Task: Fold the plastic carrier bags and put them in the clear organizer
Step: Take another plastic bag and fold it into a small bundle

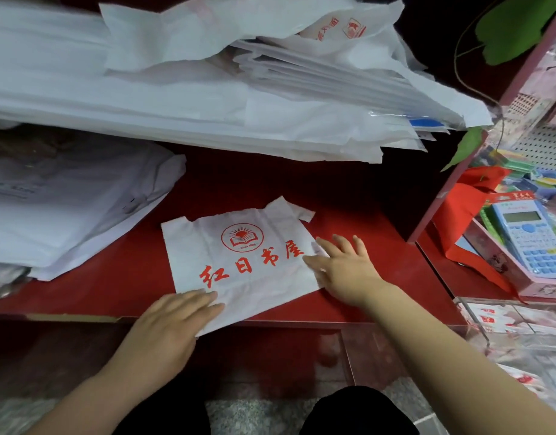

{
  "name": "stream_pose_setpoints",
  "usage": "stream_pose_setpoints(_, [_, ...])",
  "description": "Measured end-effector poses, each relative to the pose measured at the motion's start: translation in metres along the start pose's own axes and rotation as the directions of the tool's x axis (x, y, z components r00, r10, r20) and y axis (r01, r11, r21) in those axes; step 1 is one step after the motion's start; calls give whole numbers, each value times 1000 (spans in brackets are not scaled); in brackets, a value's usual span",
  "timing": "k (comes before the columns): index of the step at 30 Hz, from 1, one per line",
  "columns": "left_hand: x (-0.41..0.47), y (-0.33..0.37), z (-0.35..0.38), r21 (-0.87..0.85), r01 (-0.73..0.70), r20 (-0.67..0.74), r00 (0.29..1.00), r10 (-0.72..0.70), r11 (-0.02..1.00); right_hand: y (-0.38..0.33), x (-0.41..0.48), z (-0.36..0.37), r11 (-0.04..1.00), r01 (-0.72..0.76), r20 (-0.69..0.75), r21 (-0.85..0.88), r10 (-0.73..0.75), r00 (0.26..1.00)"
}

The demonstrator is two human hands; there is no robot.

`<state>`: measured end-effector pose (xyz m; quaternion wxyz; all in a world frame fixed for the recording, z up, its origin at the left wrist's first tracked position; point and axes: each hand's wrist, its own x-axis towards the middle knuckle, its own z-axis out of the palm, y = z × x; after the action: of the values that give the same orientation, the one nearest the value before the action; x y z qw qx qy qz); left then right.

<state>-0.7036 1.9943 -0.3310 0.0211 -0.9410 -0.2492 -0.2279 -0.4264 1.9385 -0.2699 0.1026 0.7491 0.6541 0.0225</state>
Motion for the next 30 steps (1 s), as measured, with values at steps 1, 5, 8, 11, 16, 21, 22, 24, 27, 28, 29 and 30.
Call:
stream_pose_setpoints(1, [1, 3, 2, -13, -3, -43, 999, 2, 1000, -2, 7, 1, 999, -35, -29, -37, 34, 999])
stream_pose_setpoints(5, [13, 23, 16, -24, -5, -172, 985, 1, 1000, -17, 10, 8, 985, -140, -602, 101, 173, 780])
stream_pose_setpoints(8, [24, 45, 20, -40, 37, -202, 978, -45, 998, -37, -18, 23, 949, 135, -709, 286, 115, 696])
stream_pose_setpoints(11, [35, 63, 25, -73, 67, -221, 972, -82, 995, -58, -52, 45, 856, 359, -660, 373, -28, 751])
stream_pose_setpoints(16, [48, 98, 26, -173, 60, -213, 972, -97, 983, -43, -67, 76, 825, 392, -625, 407, -62, 778])
stream_pose_setpoints(21, [44, 95, 23, -108, 8, -259, 965, -36, 994, -9, -74, 82, 732, 418, -660, 537, 56, 750])
stream_pose_setpoints(22, [43, 86, 21, -84, 17, -264, 964, -39, 996, -3, -77, 81, 723, 410, -650, 556, 70, 757])
stream_pose_setpoints(24, [41, 66, 13, -30, 57, -236, 970, -63, 998, 7, -83, 79, 703, 386, -615, 597, 92, 783])
stream_pose_setpoints(27, [36, 33, -7, 53, 173, -193, 968, -160, 983, 17, -87, 80, 682, 362, -591, 636, 128, 796])
stream_pose_setpoints(28, [35, 24, -15, 79, 208, -186, 964, -190, 975, 19, -87, 80, 680, 352, -588, 643, 144, 796])
stream_pose_setpoints(29, [34, 15, -23, 101, 242, -194, 956, -219, 965, 20, -86, 81, 678, 346, -588, 648, 159, 793])
stream_pose_setpoints(30, [34, 9, -33, 105, 282, -213, 943, -255, 954, 21, -85, 82, 680, 336, -588, 651, 173, 790])
